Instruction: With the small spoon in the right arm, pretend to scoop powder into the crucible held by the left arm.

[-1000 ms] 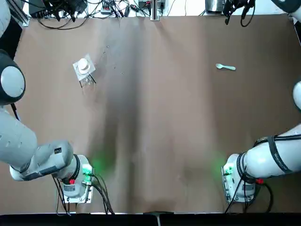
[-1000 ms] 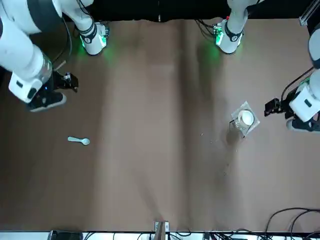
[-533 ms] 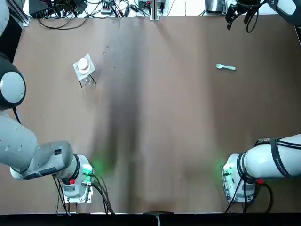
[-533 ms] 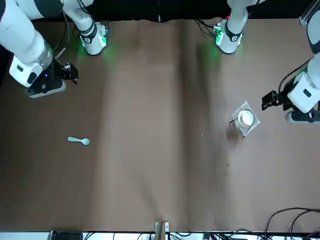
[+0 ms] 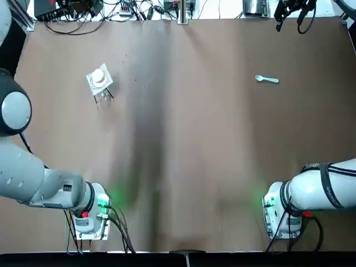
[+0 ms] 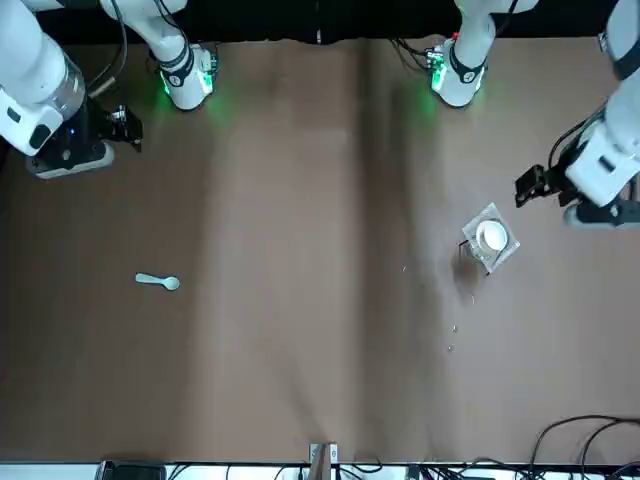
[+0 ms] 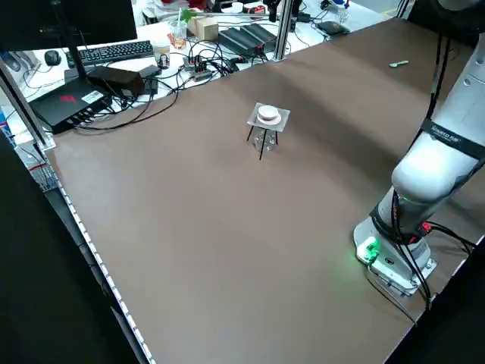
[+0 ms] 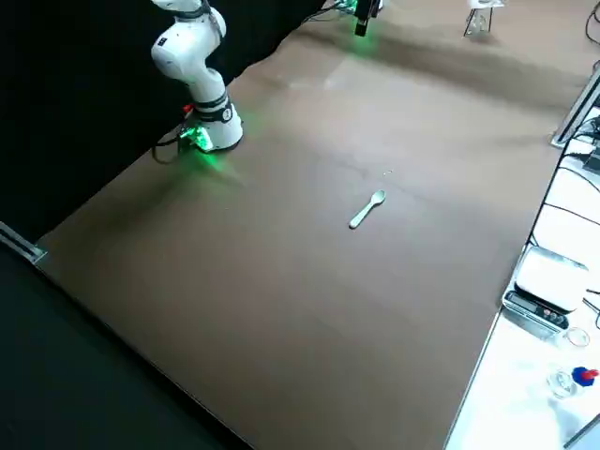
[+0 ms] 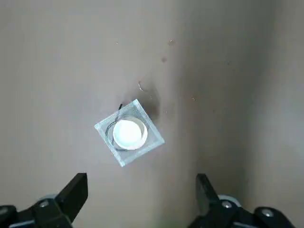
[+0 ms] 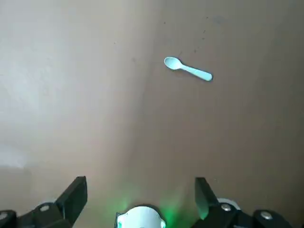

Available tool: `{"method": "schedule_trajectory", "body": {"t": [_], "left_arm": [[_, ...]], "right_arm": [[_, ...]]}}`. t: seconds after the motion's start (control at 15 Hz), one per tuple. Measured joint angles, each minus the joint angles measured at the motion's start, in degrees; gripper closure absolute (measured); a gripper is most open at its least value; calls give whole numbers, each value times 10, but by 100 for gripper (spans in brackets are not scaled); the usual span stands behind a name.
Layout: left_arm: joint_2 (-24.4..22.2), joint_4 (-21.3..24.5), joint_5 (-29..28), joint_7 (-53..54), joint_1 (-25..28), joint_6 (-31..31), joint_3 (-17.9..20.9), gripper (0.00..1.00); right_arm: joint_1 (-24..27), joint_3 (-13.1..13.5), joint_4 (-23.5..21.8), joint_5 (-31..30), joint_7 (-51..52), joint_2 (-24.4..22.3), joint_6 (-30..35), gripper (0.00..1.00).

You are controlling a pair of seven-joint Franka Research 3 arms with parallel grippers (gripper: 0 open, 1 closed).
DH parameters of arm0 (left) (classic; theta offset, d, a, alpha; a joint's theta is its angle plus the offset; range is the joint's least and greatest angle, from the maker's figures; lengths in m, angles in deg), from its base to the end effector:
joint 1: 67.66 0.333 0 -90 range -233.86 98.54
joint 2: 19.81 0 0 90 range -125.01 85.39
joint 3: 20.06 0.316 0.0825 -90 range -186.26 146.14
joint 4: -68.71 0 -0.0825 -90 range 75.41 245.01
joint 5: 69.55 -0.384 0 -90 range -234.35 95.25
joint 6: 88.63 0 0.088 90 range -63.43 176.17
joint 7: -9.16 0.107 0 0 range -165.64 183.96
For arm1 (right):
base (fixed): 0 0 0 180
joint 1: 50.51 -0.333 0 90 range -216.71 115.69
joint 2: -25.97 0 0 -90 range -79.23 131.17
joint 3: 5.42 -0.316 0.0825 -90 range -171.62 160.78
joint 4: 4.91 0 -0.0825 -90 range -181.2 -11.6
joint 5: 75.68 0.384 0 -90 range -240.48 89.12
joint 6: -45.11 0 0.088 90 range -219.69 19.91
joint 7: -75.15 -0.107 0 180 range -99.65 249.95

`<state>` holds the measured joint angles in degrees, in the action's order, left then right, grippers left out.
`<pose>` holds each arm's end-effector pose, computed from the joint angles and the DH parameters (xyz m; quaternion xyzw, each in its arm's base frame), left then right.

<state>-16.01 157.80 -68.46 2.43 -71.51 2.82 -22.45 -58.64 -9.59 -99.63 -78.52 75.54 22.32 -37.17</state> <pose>0.5727 -0.0638 0.5968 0.9999 0.0047 -0.0137 0.0094 0.5074 0.1059 0.6098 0.9908 0.1085 -0.0735 0.0349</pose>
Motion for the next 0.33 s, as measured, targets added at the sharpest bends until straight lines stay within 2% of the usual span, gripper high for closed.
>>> {"method": "schedule_trajectory", "body": {"t": [0.33], "left_arm": [[-19, 2, 9, 9, -1, -18, 10, 0]], "right_arm": [[11, 1, 0, 0, -2, 0, 8, 0]]}}
